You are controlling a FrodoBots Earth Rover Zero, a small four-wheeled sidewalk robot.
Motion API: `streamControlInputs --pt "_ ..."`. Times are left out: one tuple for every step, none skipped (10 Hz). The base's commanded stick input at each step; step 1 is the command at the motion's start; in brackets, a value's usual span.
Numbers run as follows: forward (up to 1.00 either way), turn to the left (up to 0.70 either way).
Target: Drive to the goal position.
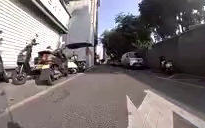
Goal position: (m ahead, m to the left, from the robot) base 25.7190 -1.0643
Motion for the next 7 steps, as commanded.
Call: streamControlInputs --pt "0.70 0.00" --pt "0.70 0.00" --pt "0.70 0.00" --pt "0.70 0.00" --pt "0.70 0.00" --pt "0.70 0.00" --pt "0.70 0.00"
